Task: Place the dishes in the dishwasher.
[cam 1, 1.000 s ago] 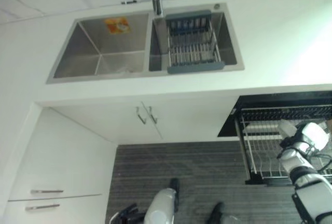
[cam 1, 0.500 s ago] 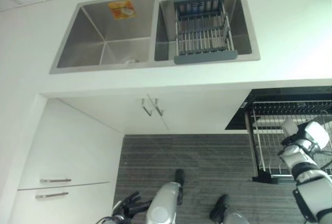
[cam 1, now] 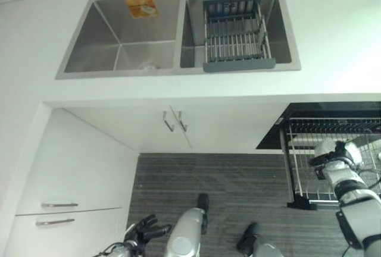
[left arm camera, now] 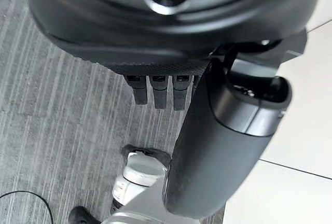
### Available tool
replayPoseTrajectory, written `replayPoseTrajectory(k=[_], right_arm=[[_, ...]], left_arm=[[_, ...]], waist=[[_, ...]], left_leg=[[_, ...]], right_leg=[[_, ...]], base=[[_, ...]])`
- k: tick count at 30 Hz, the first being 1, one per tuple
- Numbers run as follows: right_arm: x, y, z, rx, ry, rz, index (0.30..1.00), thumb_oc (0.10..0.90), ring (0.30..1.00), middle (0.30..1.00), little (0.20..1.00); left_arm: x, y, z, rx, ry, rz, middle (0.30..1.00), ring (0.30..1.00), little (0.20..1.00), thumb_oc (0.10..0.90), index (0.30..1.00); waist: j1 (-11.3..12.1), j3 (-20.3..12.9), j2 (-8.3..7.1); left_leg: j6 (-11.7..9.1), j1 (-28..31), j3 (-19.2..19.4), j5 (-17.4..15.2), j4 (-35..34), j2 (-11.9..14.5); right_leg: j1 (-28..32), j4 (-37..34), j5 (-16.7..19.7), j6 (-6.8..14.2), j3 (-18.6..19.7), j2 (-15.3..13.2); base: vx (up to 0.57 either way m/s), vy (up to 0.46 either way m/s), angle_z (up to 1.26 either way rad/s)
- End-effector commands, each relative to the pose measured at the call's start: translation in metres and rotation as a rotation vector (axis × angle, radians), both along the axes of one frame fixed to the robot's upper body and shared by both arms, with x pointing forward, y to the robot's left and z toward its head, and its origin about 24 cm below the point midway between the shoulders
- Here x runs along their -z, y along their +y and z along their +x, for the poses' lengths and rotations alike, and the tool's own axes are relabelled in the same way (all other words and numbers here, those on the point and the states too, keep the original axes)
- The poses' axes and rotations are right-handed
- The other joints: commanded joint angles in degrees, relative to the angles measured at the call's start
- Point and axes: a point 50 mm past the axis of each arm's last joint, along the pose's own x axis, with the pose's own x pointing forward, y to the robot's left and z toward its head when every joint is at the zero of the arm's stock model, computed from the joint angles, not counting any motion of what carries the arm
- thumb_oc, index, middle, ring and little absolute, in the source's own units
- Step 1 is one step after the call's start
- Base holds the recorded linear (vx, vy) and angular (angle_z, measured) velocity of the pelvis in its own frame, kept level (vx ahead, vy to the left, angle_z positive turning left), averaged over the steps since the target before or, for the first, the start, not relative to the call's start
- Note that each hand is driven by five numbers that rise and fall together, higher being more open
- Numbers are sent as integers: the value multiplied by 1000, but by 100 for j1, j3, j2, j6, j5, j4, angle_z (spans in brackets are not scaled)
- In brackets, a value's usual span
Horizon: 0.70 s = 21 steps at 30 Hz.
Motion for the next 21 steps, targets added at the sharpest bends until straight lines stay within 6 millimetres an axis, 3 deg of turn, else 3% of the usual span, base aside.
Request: replayPoseTrajectory(k=[1,6,15,17,21], right_arm=[[-38,-23,6,-8,-120,-49,900,800,900,900,900],[-45,-13,12,53,-324,112,900,800,900,900,900],[-45,12,3,46,-549,337,900,800,900,900,900],[-33,20,-10,109,-574,472,900,800,900,900,900],[-23,6,-34,222,-617,558,900,800,900,900,900]], left_arm=[[2,14,-19,3,48,36,900,900,900,800,900],[5,15,-28,-62,57,22,900,900,900,800,900],[11,17,-46,-150,83,26,900,900,900,800,900],[14,15,-56,-202,97,5,900,900,900,800,900],[14,15,-60,-265,83,-19,900,900,900,800,900]], waist=[[-18,-349,-88],[-198,-378,-199],[-602,-433,-465],[-788,-522,-565],[-944,-629,-662]], left_leg=[[-661,68,-44,-424,147,488],[-673,173,24,-470,147,557],[-666,300,193,-523,147,697],[-665,393,294,-560,147,767],[-679,508,359,-609,147,822]], right_leg=[[95,-38,126,497,240,-401],[99,-38,90,466,397,-296],[14,-38,87,424,676,-119],[25,-38,52,411,808,-39],[71,-38,5,414,977,32]], base=[[0,0,0],[49,17,-8],[35,11,-16],[103,6,-33],[62,4,-23]])
